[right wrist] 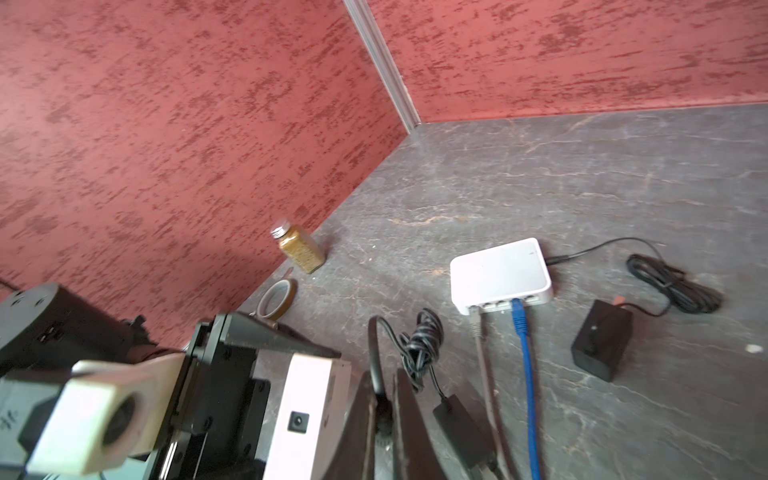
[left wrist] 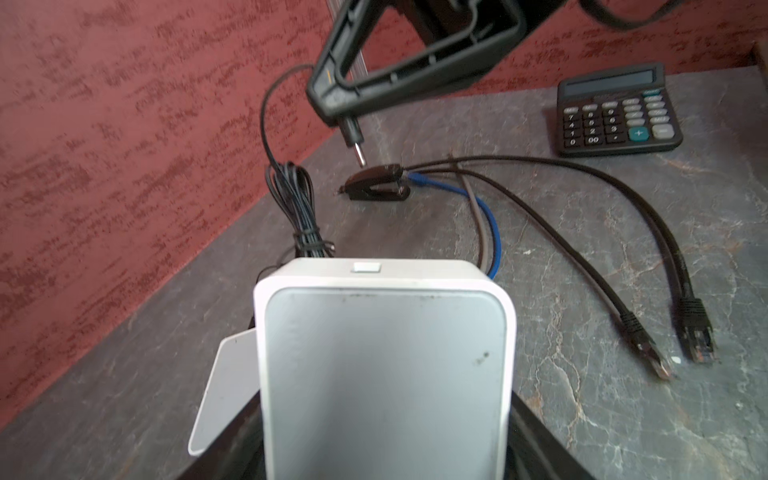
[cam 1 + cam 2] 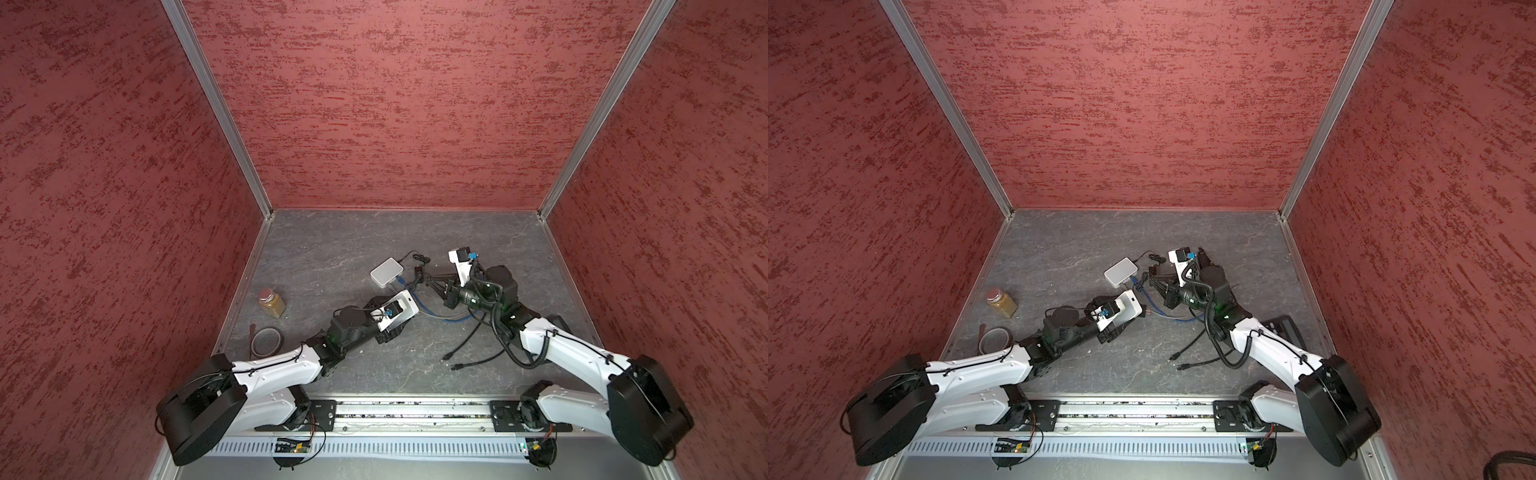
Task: Insert the plug into the switch port
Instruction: 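Bring the barrel plug over the switch port with right while left holds switch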
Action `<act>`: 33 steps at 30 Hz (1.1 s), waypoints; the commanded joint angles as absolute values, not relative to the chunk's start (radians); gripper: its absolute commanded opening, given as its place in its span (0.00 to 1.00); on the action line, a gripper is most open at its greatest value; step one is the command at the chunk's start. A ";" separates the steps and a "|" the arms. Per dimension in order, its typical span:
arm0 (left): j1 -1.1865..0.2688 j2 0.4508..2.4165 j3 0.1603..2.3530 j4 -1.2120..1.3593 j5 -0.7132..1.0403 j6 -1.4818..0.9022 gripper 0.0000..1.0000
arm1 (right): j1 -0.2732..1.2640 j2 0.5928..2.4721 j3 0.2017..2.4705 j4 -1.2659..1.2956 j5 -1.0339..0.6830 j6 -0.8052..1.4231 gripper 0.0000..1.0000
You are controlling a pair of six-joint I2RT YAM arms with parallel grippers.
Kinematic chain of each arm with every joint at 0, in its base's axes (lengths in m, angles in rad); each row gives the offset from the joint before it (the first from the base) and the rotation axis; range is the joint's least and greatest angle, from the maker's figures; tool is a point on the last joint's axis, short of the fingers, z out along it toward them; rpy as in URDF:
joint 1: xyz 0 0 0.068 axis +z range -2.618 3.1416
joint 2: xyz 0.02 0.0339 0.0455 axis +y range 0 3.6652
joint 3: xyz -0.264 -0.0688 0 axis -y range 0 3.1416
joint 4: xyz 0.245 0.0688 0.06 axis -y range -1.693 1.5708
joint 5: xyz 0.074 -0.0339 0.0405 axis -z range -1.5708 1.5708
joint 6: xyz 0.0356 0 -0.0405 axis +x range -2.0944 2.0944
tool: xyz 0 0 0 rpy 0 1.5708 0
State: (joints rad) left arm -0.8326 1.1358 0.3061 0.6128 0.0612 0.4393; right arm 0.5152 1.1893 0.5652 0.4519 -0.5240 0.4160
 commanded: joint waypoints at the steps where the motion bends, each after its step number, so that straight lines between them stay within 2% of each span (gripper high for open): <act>1: -0.837 1.115 0.290 0.743 0.105 0.483 0.00 | 0.510 1.144 0.549 0.573 -0.577 0.453 0.00; 11: -0.836 1.150 0.330 0.738 0.118 0.455 0.00 | 0.526 1.087 0.508 0.670 -0.599 0.488 0.00; 33: -0.836 1.126 0.359 0.729 0.166 0.366 0.00 | 0.626 1.149 0.505 0.686 -0.560 0.435 0.00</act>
State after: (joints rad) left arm -0.8326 1.1511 0.3416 0.7033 0.1528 0.3805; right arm 0.6170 1.1446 0.5091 0.6571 -0.5846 0.4515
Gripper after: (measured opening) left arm 0.721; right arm 0.085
